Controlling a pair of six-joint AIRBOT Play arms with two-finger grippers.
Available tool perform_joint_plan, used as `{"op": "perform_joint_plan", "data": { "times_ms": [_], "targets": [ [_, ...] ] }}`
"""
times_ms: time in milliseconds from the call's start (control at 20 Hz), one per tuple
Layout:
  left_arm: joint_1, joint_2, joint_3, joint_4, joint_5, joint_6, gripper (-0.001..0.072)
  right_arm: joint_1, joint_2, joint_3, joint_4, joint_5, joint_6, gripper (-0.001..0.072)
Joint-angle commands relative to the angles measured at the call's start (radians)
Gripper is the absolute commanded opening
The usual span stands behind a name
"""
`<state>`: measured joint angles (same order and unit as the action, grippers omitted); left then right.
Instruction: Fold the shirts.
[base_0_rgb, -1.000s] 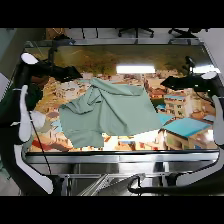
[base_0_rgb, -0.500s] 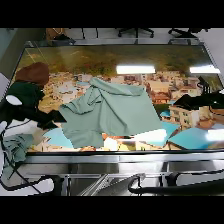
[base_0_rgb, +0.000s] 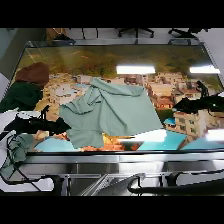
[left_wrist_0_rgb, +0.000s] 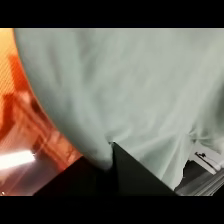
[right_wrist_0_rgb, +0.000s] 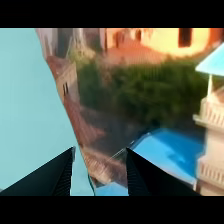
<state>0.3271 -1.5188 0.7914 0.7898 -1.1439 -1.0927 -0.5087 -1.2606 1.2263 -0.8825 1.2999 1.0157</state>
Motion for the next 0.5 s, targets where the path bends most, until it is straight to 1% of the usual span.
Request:
{"op": "perform_joint_plan", "data": {
  "times_ms": [0,100,200,300,450],
  "targets": [
    [-0.012,-0.060,0.085,-0.074,-0.074,0.066,0.0012,0.001,0.000,-0.014,-0.024,0.040,-0.024,0.0381],
    [-0.012,-0.047,0.133,-0.073,-0.141,0.064,0.0011,0.009,0.000,-0.057,-0.061,0.052,-0.024,0.0389],
    [-0.013,-0.016,0.158,-0.058,-0.147,0.057,0.0012,0.027,0.000,-0.129,-0.068,0.048,-0.025,0.0390],
    [-0.013,0.011,0.182,-0.048,-0.149,0.051,0.0011,0.069,-0.003,-0.206,-0.067,0.003,-0.026,0.0390],
    [-0.013,0.025,0.218,-0.050,-0.182,0.043,0.0012,0.150,-0.039,-0.248,-0.066,-0.036,-0.024,0.0389]
  ]
}}
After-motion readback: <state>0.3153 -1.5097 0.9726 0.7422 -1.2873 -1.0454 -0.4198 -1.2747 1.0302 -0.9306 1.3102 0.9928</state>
